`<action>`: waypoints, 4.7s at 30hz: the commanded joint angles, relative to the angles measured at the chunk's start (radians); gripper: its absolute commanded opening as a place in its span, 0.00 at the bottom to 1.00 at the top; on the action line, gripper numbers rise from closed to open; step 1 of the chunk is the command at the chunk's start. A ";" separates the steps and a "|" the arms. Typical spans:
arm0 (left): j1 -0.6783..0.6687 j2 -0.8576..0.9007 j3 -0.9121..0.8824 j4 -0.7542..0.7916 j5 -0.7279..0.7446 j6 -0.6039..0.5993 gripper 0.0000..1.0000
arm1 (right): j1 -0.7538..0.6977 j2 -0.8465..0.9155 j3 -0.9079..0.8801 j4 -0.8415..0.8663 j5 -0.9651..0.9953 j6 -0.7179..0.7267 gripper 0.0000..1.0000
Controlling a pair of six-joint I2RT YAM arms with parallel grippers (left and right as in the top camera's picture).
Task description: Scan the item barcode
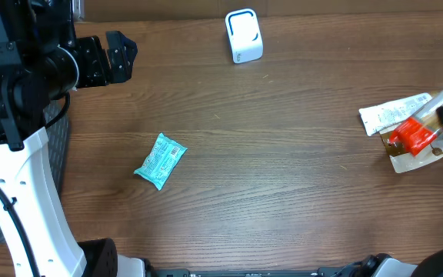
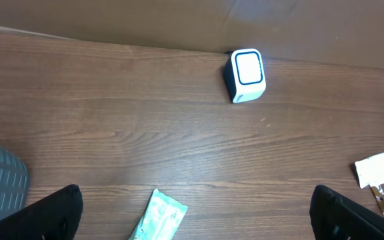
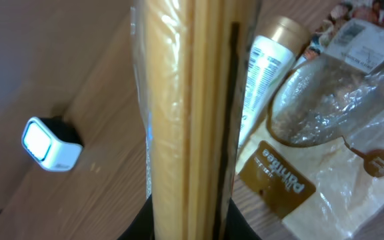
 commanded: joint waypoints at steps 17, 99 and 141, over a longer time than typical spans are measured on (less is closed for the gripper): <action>0.010 0.005 0.014 0.001 -0.002 0.003 1.00 | 0.013 0.083 -0.062 0.070 -0.055 -0.034 0.50; 0.010 0.005 0.014 0.001 -0.002 0.003 0.99 | 1.464 0.719 0.557 -0.269 0.728 -0.142 1.00; 0.010 0.006 0.014 0.001 -0.002 0.003 1.00 | 1.447 0.656 0.379 -0.147 0.344 0.190 0.04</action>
